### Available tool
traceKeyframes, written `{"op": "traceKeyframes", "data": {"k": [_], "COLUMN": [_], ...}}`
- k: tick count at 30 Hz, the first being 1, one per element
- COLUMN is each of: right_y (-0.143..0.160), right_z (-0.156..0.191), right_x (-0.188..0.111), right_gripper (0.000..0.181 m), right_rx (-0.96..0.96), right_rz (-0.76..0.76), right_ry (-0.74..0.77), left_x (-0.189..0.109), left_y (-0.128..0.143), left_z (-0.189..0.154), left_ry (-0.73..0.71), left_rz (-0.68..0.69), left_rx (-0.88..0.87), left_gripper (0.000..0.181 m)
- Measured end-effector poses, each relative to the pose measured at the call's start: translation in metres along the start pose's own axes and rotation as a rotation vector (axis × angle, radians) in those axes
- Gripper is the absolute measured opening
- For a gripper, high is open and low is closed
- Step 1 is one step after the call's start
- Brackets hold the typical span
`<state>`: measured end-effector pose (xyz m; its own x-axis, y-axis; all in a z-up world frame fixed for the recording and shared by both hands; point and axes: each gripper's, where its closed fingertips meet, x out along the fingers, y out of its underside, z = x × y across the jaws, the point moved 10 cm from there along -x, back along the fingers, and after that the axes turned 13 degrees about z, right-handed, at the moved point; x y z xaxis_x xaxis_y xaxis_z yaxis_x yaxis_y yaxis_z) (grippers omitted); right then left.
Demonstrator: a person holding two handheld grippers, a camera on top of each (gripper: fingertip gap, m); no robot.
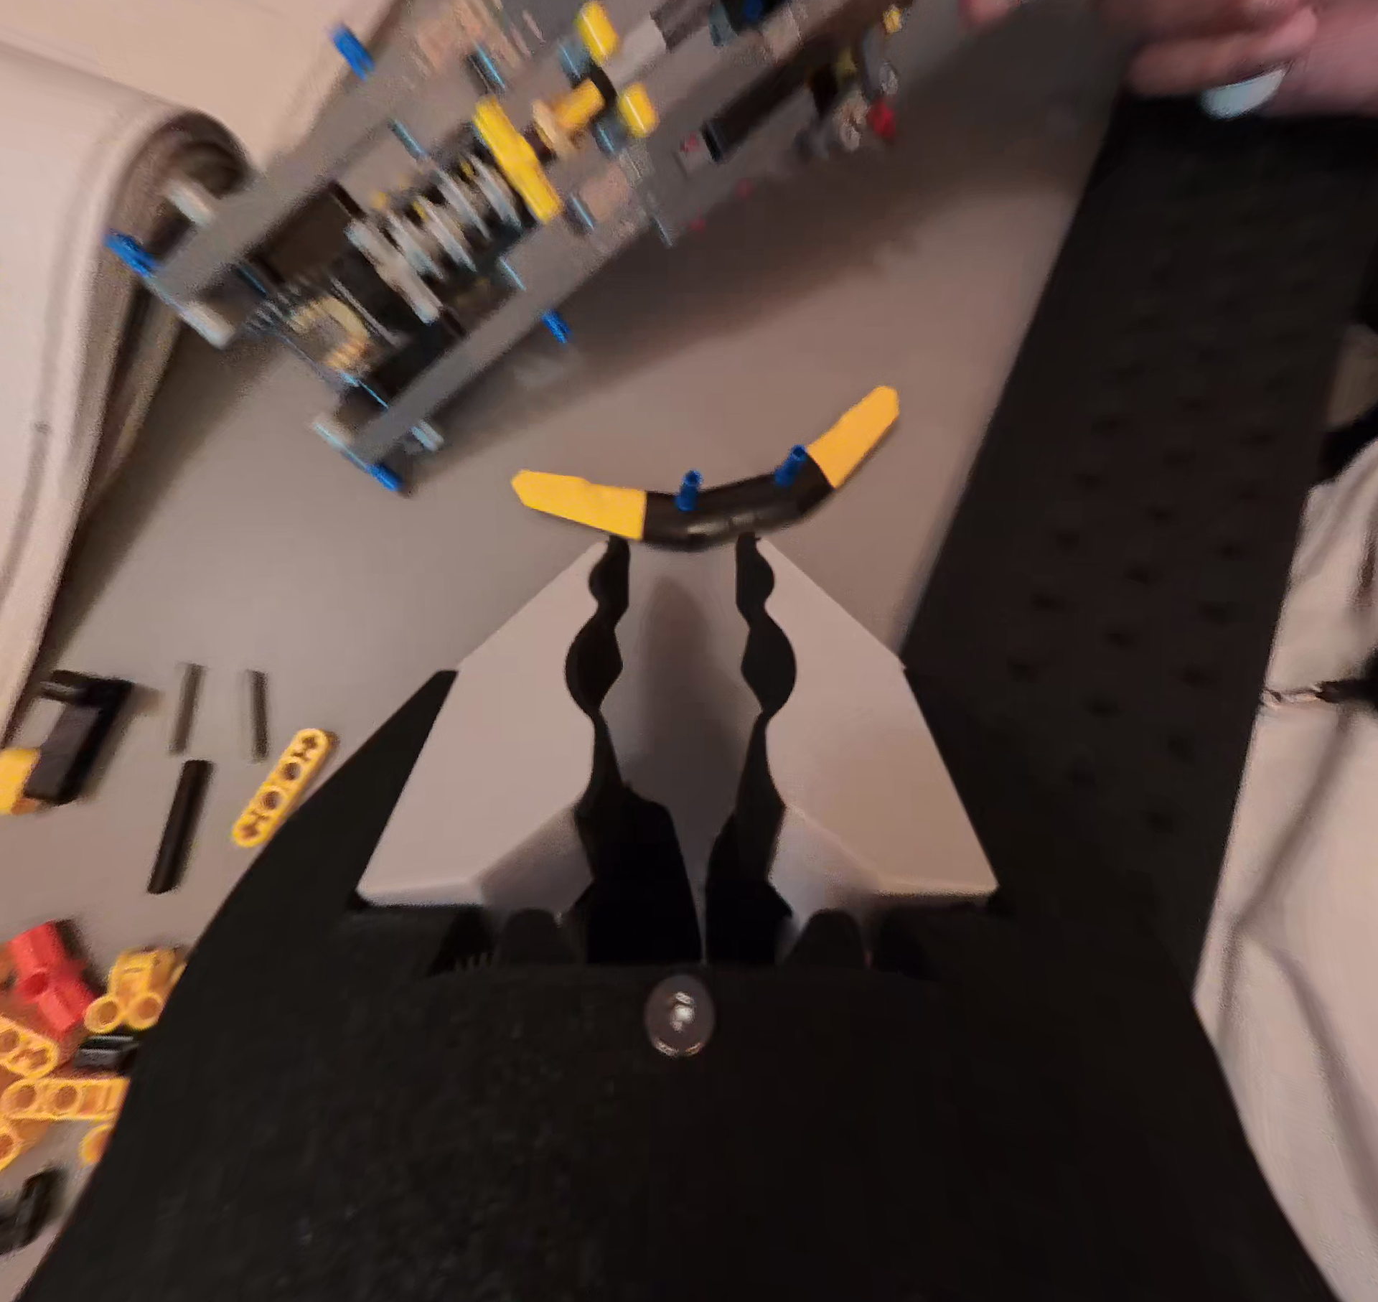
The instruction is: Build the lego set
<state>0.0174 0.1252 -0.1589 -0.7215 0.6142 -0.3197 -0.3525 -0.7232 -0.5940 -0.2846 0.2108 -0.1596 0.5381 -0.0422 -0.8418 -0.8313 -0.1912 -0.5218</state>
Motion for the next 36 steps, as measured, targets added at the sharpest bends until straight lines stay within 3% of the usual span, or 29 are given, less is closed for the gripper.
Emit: {"op": "traceKeyframes", "data": {"k": [2,8,11,15,24,33,36], "right_y": [0.001,0.001,0.0,0.003,0.0,-0.002,-0.004], "right_z": [0.002,0.003,0.0,-0.006,0.0,-0.017,-0.018], "right_x": [0.003,0.006,0.009,0.017,0.031,0.045,0.045], "right_gripper": [0.032,0.032,0.033,0.033,0.034,0.034,0.035], "right_rx": [-0.024,-0.087,-0.117,-0.1,-0.187,0.028,0.023], "right_rz": [0.013,0.087,0.178,0.338,0.389,0.447,0.434], "right_ry": [0.012,0.036,0.077,0.091,0.08,-0.027,0.002], "left_x": [0.002,0.019,0.024,0.026,0.028,0.029,0.029], "left_y": [-0.002,-0.009,-0.01,-0.011,-0.012,-0.016,-0.015], "left_z": [0.001,-0.002,-0.004,-0.009,-0.02,-0.023,-0.025], "left_ry": [-0.001,0.019,-0.015,-0.044,-0.091,-0.081,-0.092], "left_rz": [-0.053,-0.024,-0.01,-0.011,-0.012,-0.025,-0.024], "left_rx": [-0.004,0.029,0.057,0.097,0.166,0.172,0.183], "left_gripper": [0.024,0.02,0.004,0.004,0.003,0.003,0.003]}}
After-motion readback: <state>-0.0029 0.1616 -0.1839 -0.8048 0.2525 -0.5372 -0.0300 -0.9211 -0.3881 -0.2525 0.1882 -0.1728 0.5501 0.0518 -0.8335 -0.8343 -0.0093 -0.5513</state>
